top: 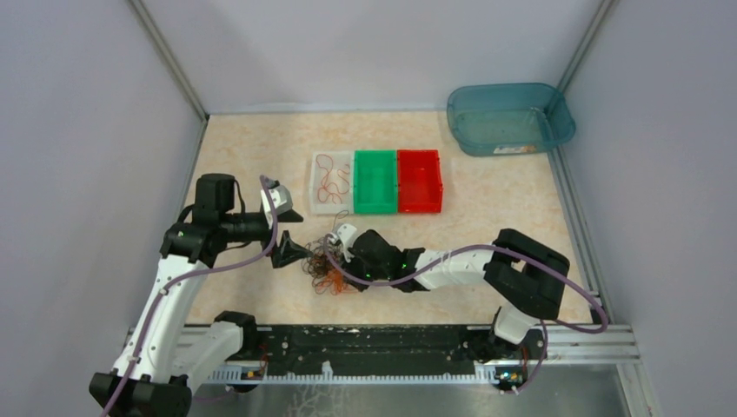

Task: Untangle the cables

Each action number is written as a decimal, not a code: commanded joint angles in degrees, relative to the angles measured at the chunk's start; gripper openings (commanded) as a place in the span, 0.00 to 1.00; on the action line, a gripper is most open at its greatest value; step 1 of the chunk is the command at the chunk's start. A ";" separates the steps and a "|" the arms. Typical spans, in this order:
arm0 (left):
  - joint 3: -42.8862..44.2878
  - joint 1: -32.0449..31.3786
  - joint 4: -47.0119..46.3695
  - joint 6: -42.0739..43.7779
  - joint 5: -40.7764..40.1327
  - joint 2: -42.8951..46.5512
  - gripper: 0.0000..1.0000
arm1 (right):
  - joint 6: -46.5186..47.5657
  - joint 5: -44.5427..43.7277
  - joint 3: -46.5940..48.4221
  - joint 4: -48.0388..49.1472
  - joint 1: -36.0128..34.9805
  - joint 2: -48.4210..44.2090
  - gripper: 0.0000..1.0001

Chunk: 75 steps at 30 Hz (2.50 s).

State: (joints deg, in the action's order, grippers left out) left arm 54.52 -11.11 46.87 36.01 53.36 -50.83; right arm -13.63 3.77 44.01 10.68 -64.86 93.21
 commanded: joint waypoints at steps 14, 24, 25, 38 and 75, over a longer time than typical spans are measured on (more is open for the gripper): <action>1.21 0.04 1.76 3.77 2.10 0.62 1.00 | -3.25 3.02 0.29 -4.79 -0.60 -26.46 0.00; 2.25 0.00 6.28 7.16 5.95 0.25 0.90 | -4.42 5.19 6.59 -3.44 -0.62 -26.97 0.00; 2.21 -0.04 6.30 7.09 6.55 0.29 0.87 | -4.59 5.72 7.01 -3.06 -0.63 -26.48 0.00; 1.12 -0.31 12.76 11.88 7.56 -1.46 0.68 | -4.63 5.29 9.97 -1.41 -0.65 -25.16 0.00; 6.17 -0.49 -6.11 1.24 -0.07 5.47 0.00 | -8.40 -3.32 -1.37 -2.92 -0.61 -32.80 0.01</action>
State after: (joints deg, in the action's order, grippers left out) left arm 57.36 -11.27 46.11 38.59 56.05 -47.51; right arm -21.30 4.58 45.01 8.80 -64.88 64.51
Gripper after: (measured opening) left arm 0.007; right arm 0.011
